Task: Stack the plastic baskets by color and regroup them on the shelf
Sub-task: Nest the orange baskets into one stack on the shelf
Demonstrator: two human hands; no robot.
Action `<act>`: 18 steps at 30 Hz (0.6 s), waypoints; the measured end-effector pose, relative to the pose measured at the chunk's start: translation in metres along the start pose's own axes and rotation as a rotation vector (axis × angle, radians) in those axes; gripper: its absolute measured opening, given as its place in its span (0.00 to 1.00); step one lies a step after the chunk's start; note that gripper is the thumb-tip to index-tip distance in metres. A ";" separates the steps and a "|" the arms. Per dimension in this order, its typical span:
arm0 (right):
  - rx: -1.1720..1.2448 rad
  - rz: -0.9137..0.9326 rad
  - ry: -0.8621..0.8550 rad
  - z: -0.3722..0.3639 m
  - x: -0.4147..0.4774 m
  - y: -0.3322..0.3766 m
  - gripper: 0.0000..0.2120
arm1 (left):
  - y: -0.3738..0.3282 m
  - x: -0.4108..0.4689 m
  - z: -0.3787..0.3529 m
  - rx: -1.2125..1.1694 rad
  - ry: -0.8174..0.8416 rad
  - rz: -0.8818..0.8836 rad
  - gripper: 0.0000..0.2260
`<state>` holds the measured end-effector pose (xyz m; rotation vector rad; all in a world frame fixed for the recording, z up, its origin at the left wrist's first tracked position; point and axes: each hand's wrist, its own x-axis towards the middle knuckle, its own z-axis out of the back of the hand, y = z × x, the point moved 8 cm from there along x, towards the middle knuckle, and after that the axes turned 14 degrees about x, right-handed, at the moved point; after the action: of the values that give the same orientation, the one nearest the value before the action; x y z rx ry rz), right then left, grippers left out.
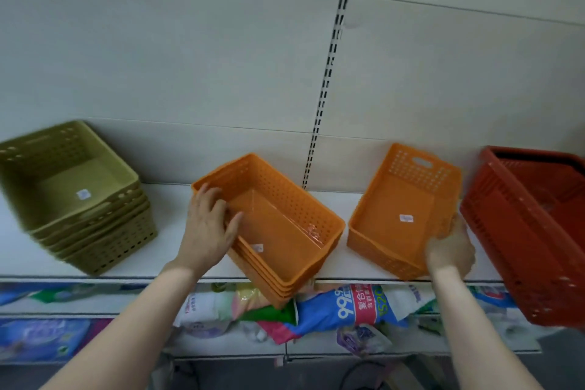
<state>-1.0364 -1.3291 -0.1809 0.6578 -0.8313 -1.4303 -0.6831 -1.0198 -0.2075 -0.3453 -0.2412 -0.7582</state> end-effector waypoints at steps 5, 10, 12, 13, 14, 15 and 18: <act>0.022 0.312 0.036 0.029 -0.003 0.081 0.26 | -0.007 -0.040 -0.007 -0.516 0.289 0.456 0.38; 0.041 0.521 0.172 0.042 -0.013 0.159 0.24 | -0.011 -0.039 -0.002 -0.519 0.432 0.419 0.21; 0.063 0.561 0.241 0.039 -0.021 0.184 0.23 | -0.002 -0.030 0.003 -0.554 0.439 0.375 0.21; 0.087 0.564 0.287 0.032 -0.025 0.195 0.23 | 0.002 -0.025 0.006 -0.561 0.434 0.355 0.21; 0.128 0.559 0.342 0.023 -0.030 0.204 0.23 | 0.006 -0.021 0.008 -0.567 0.426 0.343 0.20; 0.173 0.544 0.401 0.012 -0.034 0.212 0.23 | 0.008 -0.019 0.010 -0.581 0.414 0.335 0.19; 0.247 0.467 0.548 -0.029 -0.051 0.221 0.23 | 0.008 -0.020 0.013 -0.651 0.402 0.370 0.20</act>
<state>-0.8830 -1.2687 -0.0229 0.9193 -0.6665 -0.6799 -0.6929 -0.9971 -0.2038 -0.8147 0.4544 -0.5058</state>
